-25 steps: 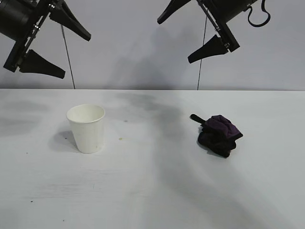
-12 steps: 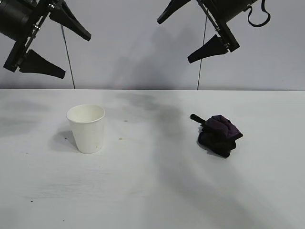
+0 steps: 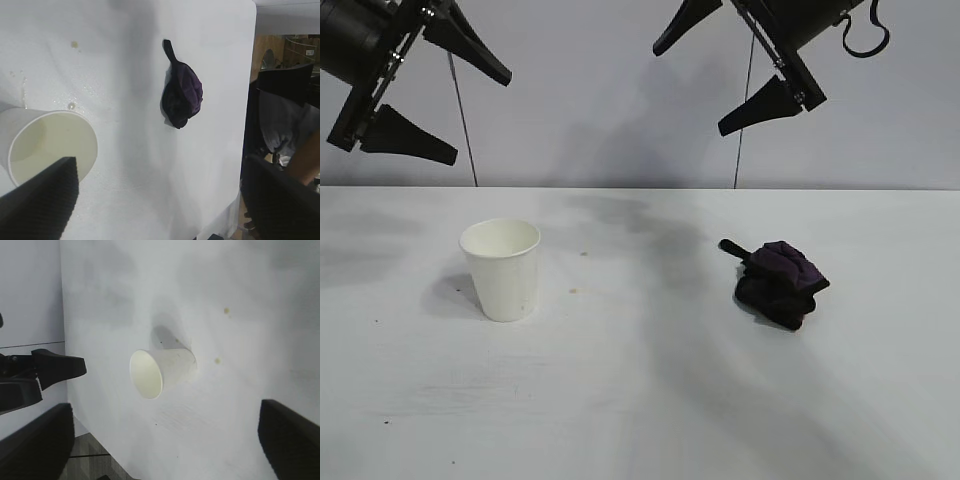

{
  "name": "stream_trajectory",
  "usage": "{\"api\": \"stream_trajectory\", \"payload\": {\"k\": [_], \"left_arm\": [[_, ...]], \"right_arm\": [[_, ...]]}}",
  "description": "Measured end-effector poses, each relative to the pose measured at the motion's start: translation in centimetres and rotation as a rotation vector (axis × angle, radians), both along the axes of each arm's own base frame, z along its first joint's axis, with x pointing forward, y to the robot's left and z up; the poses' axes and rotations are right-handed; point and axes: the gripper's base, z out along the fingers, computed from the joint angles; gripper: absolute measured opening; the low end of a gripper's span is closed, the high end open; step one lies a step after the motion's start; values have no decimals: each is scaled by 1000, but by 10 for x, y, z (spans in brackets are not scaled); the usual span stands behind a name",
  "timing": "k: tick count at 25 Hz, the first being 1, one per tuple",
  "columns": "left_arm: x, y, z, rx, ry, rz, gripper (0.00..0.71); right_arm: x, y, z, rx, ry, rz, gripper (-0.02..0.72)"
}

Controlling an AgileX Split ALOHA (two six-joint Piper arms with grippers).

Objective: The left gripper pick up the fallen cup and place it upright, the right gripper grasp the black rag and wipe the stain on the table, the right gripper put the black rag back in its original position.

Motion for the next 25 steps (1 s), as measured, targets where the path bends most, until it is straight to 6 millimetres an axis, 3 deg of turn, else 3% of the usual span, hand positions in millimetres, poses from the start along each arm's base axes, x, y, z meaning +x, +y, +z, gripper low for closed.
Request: {"api": "stream_trajectory", "payload": {"k": [4, 9, 25], "left_arm": [[0, 0, 0, 0, 0, 0, 636], [0, 0, 0, 1, -1, 1, 636], [0, 0, 0, 2, -2, 1, 636]], "right_arm": [[-2, 6, -2, -29, -3, 20, 694], [-2, -3, -10, -167, 1, 17, 694], [-3, -2, -10, -169, 9, 17, 694]]}}
